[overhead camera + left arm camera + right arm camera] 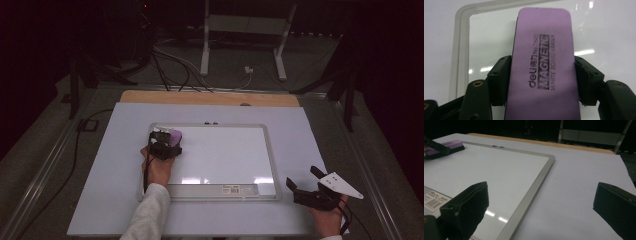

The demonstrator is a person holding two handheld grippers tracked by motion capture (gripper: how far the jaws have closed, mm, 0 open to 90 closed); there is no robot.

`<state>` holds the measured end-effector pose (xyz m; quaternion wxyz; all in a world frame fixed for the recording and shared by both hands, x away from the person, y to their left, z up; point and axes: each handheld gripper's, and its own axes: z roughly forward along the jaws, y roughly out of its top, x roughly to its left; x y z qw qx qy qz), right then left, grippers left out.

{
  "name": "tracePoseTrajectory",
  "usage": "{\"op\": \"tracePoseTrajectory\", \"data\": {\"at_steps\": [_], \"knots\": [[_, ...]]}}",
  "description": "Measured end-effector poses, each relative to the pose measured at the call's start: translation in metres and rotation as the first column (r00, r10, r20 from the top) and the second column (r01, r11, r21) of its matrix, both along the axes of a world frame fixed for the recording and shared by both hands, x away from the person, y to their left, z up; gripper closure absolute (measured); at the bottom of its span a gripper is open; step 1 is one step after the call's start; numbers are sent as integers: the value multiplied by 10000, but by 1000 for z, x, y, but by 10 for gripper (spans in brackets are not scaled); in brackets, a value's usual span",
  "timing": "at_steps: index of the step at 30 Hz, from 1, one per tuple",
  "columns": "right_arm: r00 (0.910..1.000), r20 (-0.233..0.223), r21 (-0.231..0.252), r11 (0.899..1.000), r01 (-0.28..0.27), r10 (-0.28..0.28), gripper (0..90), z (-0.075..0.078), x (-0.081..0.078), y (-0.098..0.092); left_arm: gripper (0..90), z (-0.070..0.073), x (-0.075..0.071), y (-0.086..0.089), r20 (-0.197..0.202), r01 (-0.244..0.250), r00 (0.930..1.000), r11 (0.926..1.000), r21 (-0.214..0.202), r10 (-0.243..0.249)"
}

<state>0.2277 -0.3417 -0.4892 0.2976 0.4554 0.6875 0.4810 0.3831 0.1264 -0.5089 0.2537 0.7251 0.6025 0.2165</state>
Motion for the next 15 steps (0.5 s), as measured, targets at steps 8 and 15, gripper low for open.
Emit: {"op": "tracePoseTrajectory", "data": {"at_steps": [8,15], "knots": [[10000,5,-15,10000,-1,1,3,0,0,0,256,11,-10,9,1043,371,9940,9986,-370,-331],[10000,1,-12,10000,-7,7,3,0,0,1,280,22,-23,5,1948,2149,9587,9765,-175,-2074]]}}
